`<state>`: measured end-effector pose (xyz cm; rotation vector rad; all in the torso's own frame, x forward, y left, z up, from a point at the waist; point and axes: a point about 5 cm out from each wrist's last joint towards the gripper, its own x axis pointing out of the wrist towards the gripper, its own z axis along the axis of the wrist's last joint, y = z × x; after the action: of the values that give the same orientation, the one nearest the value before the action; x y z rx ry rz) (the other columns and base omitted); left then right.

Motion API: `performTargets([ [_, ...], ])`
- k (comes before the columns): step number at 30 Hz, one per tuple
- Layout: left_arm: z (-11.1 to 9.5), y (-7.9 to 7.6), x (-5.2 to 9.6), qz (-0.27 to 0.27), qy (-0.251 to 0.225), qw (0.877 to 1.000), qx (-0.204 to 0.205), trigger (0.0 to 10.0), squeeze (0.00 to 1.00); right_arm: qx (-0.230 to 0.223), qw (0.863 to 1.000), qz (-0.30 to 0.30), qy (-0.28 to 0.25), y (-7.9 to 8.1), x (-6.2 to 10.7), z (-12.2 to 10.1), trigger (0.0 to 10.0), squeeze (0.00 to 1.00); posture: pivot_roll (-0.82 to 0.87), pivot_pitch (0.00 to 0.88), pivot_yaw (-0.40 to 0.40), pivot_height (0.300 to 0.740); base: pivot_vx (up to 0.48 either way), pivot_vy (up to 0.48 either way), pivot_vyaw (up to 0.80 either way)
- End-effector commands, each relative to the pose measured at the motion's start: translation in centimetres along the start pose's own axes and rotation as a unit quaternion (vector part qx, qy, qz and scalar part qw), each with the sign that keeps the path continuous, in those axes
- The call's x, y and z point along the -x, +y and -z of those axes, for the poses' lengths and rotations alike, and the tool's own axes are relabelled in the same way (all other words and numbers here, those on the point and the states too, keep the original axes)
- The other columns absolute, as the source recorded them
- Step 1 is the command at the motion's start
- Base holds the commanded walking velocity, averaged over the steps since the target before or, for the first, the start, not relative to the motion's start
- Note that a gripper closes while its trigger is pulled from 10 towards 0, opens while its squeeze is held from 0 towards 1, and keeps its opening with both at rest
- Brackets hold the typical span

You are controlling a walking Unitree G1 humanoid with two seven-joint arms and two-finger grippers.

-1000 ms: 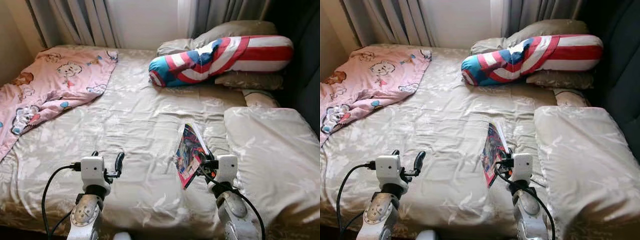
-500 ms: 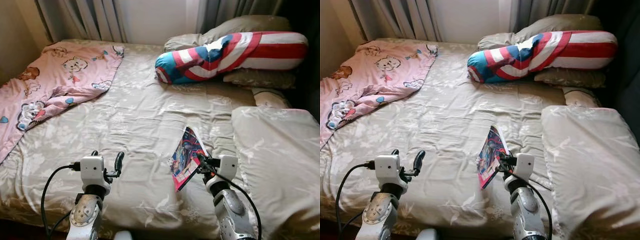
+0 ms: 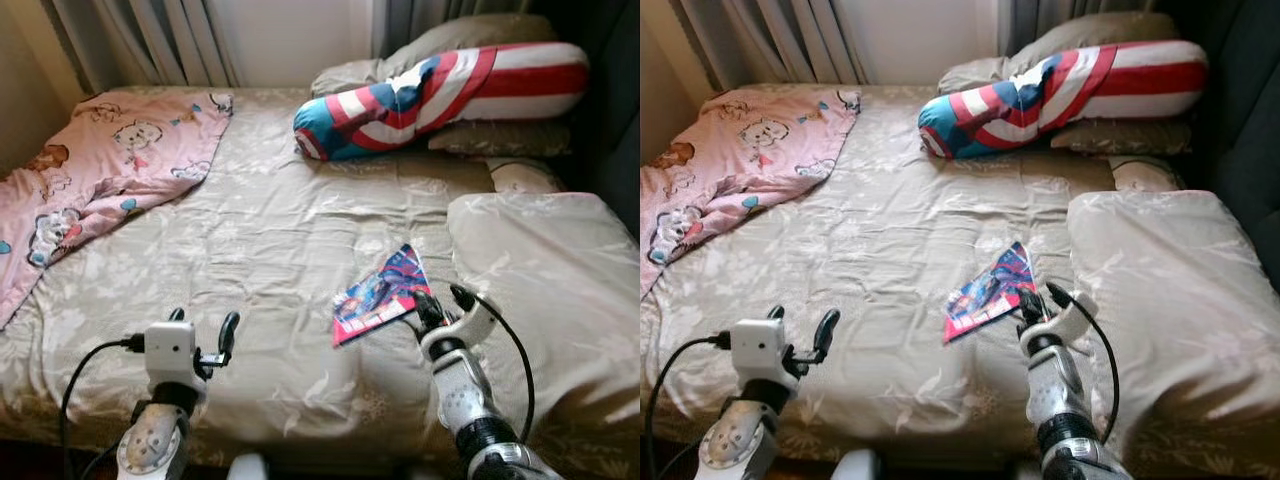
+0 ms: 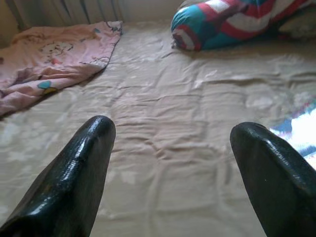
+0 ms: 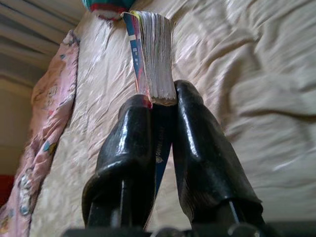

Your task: Clean up the room

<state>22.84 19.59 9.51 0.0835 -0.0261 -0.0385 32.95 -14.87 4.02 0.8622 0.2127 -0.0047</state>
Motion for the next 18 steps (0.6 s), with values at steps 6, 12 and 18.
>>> performTargets([
  [6, -0.7, 0.5, 1.6, 0.017, 0.017, 1.0, -0.02, 10.0, 0.0, -0.048, 0.997, 0.045, -0.03, -1.4, -0.1, -1.5, 10.0, 0.0, 0.19, 0.193, 0.089, 0.658, 0.0, 0.0, 0.0],
  [12, -1.7, 0.8, 3.0, 0.026, 0.026, 0.999, -0.038, 10.0, 0.0, -0.061, 0.987, 0.15, -0.018, -4.5, 1.4, -1.0, 10.0, 0.0, 0.24, 0.238, 0.106, 0.658, 0.0, 0.0, 0.0],
  [18, -2.4, 0.9, 3.6, 0.03, 0.03, 0.998, -0.04, 10.0, 0.0, -0.067, 0.979, 0.191, -0.012, -5.8, 2.2, -0.7, 10.0, 0.0, 0.26, 0.269, 0.116, 0.658, 0.0, 0.0, 0.0],
])
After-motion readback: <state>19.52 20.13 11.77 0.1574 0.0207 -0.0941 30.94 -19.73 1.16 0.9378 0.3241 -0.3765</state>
